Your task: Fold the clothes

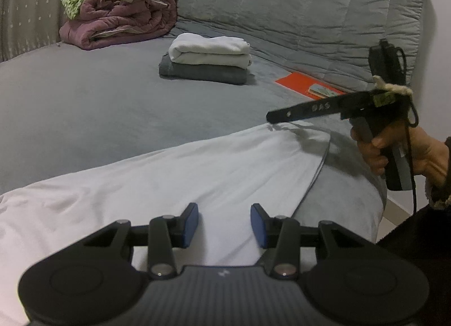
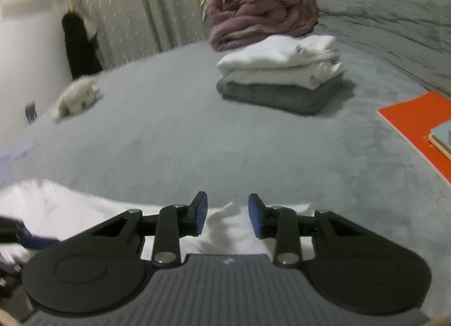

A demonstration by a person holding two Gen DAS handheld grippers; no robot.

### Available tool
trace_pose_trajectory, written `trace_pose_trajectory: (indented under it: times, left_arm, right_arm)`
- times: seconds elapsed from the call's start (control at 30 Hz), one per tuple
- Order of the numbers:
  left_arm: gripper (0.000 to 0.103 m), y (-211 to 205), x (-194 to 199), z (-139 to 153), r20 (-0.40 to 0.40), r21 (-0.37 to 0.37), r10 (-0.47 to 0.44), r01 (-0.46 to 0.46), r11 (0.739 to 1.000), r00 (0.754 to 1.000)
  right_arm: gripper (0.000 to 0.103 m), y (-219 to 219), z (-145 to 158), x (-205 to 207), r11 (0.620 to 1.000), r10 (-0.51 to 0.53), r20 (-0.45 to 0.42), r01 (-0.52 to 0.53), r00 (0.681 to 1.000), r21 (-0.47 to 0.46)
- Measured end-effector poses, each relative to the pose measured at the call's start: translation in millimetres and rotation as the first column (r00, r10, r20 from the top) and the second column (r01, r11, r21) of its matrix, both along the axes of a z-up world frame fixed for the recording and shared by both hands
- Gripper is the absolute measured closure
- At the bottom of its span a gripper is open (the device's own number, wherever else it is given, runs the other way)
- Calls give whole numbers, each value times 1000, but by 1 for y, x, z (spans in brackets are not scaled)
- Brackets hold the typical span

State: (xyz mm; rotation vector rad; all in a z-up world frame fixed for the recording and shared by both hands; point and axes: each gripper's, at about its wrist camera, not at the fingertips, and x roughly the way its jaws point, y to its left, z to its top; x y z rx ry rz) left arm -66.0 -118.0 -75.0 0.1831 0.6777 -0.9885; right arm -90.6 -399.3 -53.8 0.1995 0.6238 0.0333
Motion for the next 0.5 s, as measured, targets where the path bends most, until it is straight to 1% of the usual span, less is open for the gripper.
trace_pose_trajectory:
  times: [0.03,0.07,0.13,0.23,0.37,0.5]
  left_arm:
    - [61,0,0,0,2,1,0,0,1000,1000]
    - [61,0,0,1,4,1,1,-1,1000,1000]
    - [61,1,0,2,12,2,5,-5,1000,1000]
    - [61,3,0,3,22,2,18,-18,1000,1000]
    - [61,6,2,3,22,1,30,-30,1000,999]
    - [61,8,1,3,27,4,32,-32,999,999]
  right_arm:
    - [79,2,-2,1,1000,-1,-6,1,1000,-13]
    - [96,4,-3,1,1000,-4,-10,3,1000,-31]
    - [99,4,-4,0,999,-25,0,25,1000,-42]
    - [100,0,0,-5,995,-84,32,85,996,-52]
    - [100,-9,5,-8,979,-179,63,184,982,-87]
    - [100,-16,8,-10,964,-237,82,245,968,-101]
